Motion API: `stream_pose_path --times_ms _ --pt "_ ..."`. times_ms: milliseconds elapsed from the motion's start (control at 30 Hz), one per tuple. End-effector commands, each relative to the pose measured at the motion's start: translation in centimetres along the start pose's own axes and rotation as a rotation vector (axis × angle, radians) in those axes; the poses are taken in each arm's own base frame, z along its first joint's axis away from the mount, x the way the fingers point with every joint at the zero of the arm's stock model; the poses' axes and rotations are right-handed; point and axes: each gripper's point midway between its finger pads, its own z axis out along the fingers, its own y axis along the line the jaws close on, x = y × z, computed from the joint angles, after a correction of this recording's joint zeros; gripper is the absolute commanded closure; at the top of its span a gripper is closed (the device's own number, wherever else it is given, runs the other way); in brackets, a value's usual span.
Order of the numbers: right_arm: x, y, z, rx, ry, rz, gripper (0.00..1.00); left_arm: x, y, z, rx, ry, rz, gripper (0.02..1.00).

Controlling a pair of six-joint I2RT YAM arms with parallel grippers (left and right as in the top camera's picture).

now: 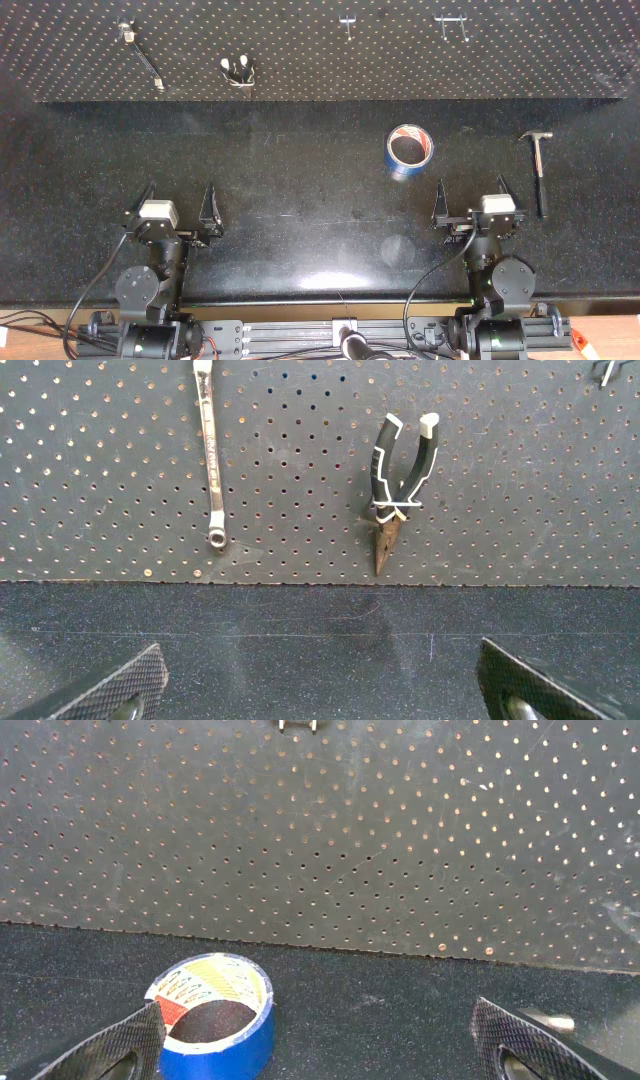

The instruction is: Place Tools Onto Pegboard

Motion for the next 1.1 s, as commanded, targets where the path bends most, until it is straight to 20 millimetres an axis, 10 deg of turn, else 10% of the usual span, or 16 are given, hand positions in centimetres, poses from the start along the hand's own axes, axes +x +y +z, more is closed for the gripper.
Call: stream_pose_path --times_ms 33,333,633,1100 --pt "-3.2 -0.7 0.1 0.019 0.022 0.012 0.012 0.0 -0.1 -0.1 0.003 -0.001 0.012 0.023" --pt "-12.2 -1.5 3.5 0.004 0.171 0.021 0.012 0.0 -0.1 -0.1 0.003 -0.001 0.012 0.023" --pt "-9.6 -0.2 5.2 -0.043 0.271 0.106 0.025 0.0 -0.1 -0.1 0.003 -0.001 0.012 0.023" --pt "0.4 8.6 8.9 -0.257 0.691 0.151 0.025 0.0 -0.1 -0.1 0.003 -0.001 0.012 0.023"
